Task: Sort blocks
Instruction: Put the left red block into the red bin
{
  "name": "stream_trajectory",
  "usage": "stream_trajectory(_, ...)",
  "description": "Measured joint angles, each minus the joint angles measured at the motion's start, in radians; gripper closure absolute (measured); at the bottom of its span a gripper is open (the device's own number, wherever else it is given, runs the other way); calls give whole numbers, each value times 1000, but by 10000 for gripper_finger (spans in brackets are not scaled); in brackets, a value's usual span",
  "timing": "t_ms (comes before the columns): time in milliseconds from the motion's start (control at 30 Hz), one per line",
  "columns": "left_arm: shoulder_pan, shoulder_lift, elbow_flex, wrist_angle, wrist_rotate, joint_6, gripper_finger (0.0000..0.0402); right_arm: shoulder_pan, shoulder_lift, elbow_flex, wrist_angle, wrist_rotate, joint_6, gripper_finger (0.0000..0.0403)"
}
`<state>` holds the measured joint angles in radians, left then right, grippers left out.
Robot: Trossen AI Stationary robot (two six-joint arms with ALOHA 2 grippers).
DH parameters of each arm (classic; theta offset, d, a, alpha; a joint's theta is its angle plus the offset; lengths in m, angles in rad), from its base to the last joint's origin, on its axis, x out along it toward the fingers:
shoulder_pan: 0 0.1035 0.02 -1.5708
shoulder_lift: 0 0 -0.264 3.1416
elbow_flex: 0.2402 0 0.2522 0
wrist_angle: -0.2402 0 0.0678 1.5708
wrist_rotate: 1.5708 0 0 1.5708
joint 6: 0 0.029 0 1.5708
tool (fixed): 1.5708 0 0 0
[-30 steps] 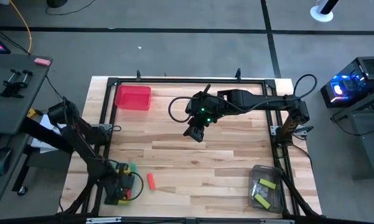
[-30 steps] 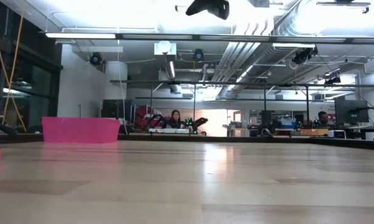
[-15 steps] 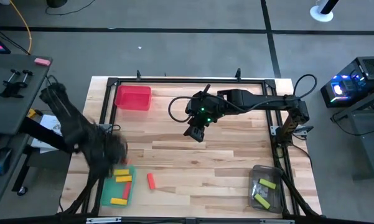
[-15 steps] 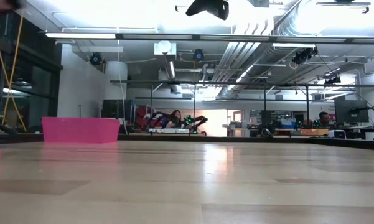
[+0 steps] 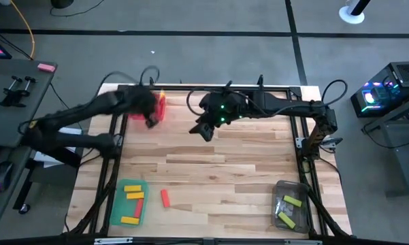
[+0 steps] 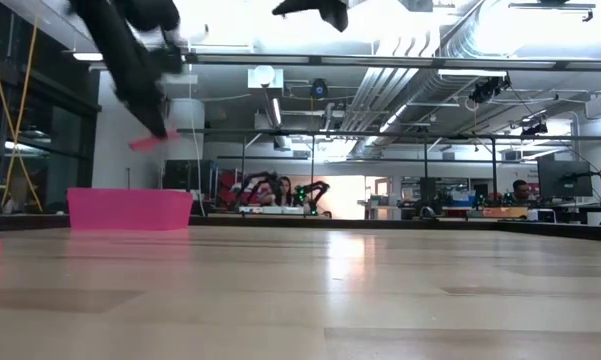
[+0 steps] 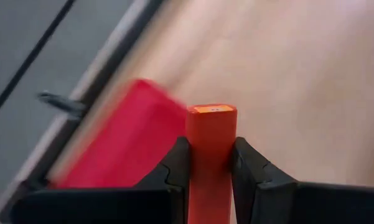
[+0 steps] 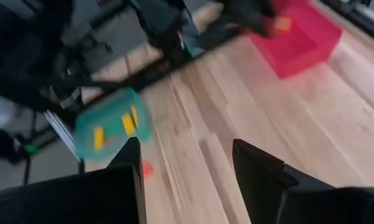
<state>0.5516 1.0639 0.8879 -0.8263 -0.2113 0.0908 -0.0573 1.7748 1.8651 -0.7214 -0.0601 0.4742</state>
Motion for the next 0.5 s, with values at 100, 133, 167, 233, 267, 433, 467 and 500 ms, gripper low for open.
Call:
stream_trajectory(100,204,148,37,73,71,128,359,-3,0,0,59,2,23,262)
stream_trajectory(133,252,194,51,68,96,163,357,-3,0,0,69,2,23,262)
stream_trajectory(167,289,236,64,59,109,193,354,-2,0,0,77,1,23,262)
stream_trajectory(233,338,304,80,44,119,221,348,3,0,0,84,1,23,262)
stream_trajectory(267,351,330,88,20,121,229,343,5,0,0,83,1,23,262)
stream_trajectory(433,337,392,111,-69,82,260,291,13,0,0,81,5,20,262)
stream_trajectory(467,328,392,117,-68,70,260,277,13,0,0,81,8,18,262)
stream_trajectory(500,320,388,124,-66,57,258,264,13,0,0,82,9,18,262)
